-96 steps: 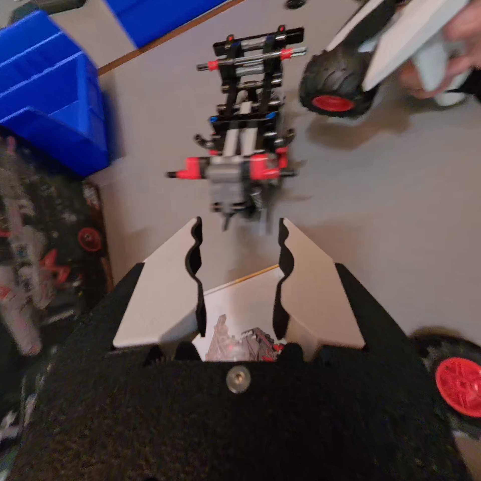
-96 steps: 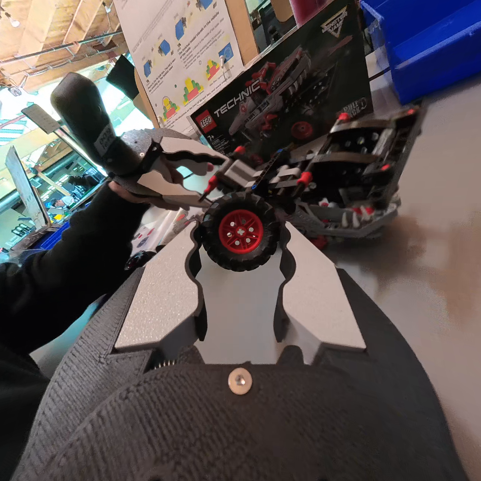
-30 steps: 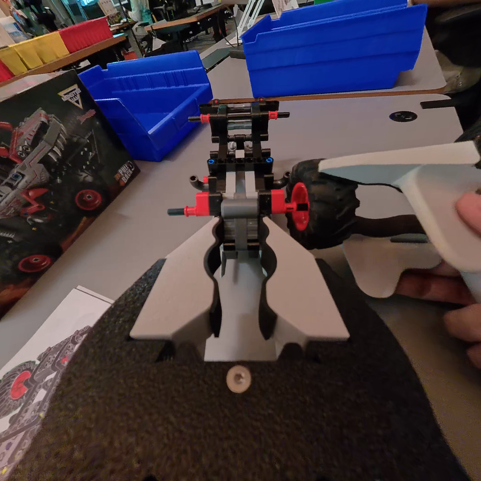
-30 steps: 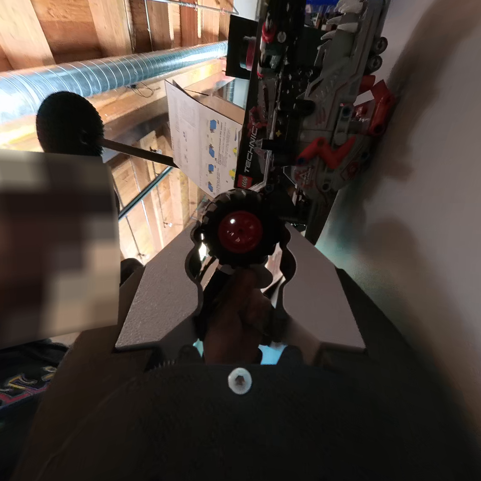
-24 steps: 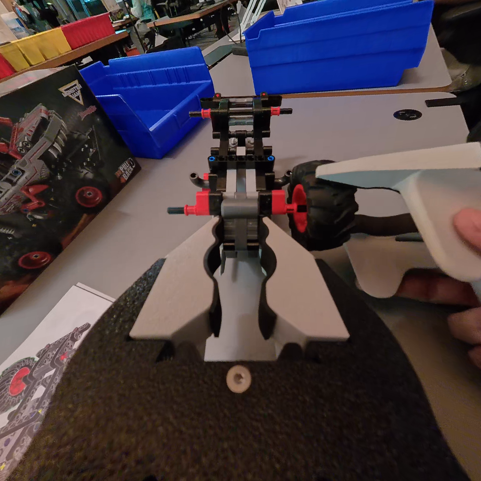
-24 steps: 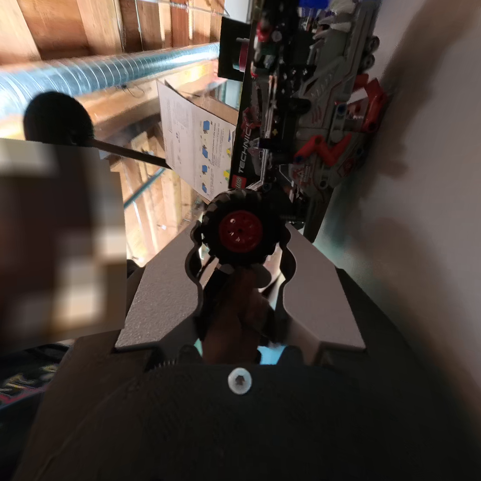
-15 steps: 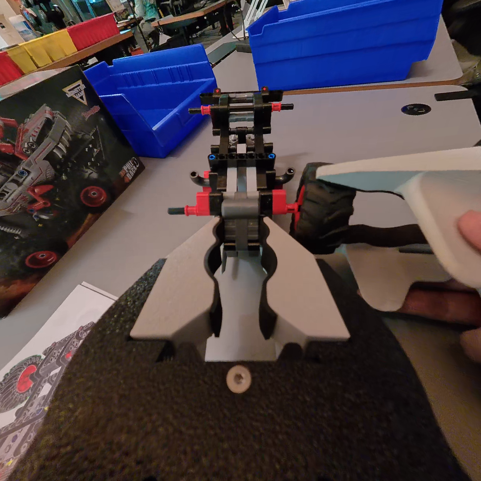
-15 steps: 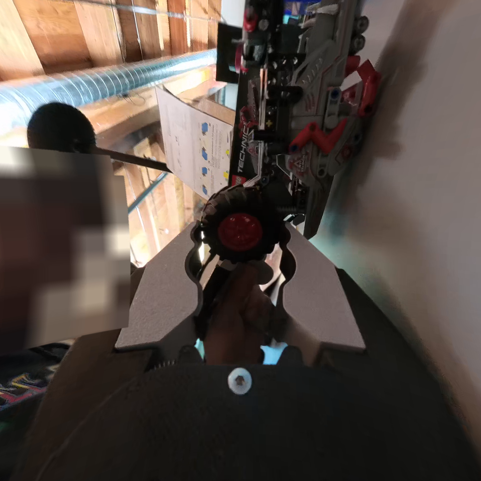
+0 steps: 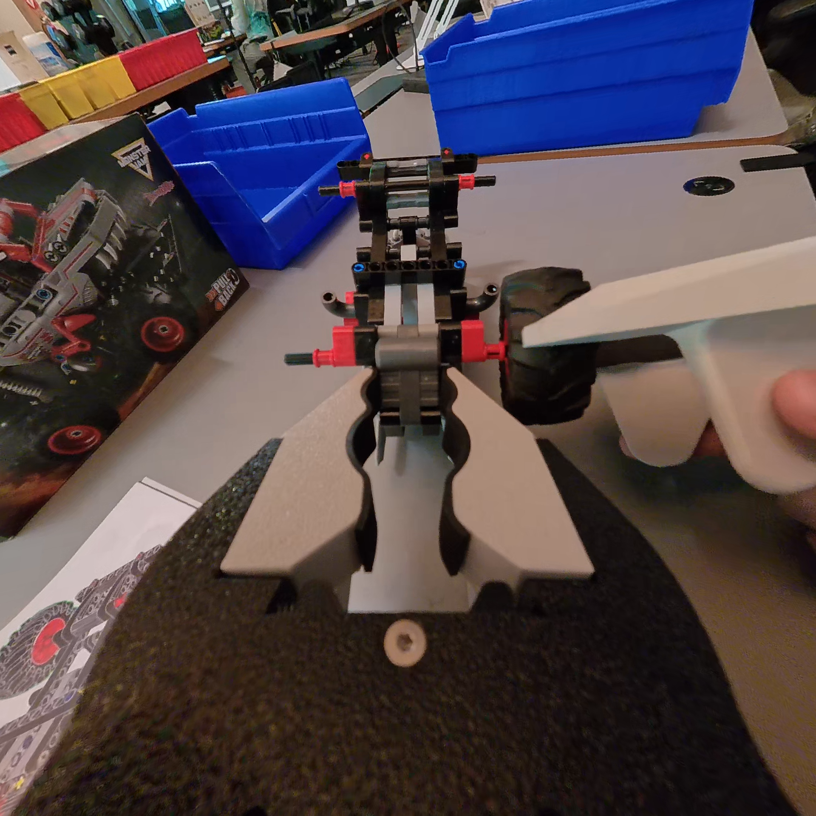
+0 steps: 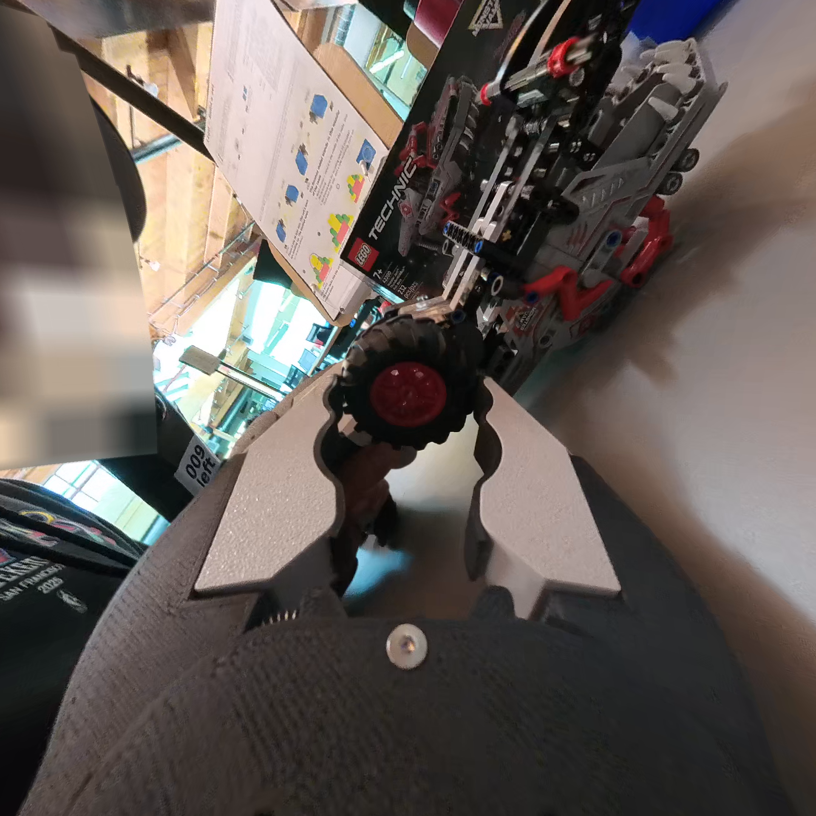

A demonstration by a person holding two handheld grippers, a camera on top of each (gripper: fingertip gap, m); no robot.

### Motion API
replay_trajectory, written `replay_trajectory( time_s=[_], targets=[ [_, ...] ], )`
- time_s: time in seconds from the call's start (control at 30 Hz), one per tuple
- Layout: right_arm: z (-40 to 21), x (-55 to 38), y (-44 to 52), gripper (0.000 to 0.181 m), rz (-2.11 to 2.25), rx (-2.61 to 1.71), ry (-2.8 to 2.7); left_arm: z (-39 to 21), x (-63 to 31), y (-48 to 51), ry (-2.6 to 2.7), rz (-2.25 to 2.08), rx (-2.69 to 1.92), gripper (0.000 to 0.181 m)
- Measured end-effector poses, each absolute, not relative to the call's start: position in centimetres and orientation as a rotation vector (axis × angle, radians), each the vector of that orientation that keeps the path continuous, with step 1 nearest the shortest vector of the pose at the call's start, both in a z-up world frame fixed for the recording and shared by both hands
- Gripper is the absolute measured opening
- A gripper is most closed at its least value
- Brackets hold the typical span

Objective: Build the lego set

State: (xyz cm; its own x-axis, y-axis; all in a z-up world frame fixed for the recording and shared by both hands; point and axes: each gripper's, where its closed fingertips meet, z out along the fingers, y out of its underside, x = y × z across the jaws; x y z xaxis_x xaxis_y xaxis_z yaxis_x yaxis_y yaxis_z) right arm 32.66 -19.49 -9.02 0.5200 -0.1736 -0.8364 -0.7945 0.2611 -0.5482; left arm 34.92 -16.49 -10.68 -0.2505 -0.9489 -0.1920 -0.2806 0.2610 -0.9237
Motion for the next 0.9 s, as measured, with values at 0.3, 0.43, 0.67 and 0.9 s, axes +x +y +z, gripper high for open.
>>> replay_trajectory(
  time_s=[0.3, 0.43, 0.67, 0.9],
  targets=[
    [-9.16, 32.70, -19.12, 0.059, 0.555, -1.281, 0.955, -10.76, 34.97, -16.13, 1.703, -1.006, -1.150, 0.023],
    [-9.06, 32.74, -19.10, 0.060, 0.730, -1.166, 1.003, -10.76, 34.99, -16.11, 1.701, -1.006, -1.152, 0.023],
    [-9.15, 32.63, -19.01, 0.059, 0.882, -1.114, 1.022, -10.78, 35.03, -16.01, 1.704, -0.987, -1.140, 0.023],
    [-9.43, 32.27, -18.68, 0.060, 0.887, -1.142, 1.015, -10.81, 35.06, -15.89, 1.703, -0.955, -1.122, 0.023]
  ],
)
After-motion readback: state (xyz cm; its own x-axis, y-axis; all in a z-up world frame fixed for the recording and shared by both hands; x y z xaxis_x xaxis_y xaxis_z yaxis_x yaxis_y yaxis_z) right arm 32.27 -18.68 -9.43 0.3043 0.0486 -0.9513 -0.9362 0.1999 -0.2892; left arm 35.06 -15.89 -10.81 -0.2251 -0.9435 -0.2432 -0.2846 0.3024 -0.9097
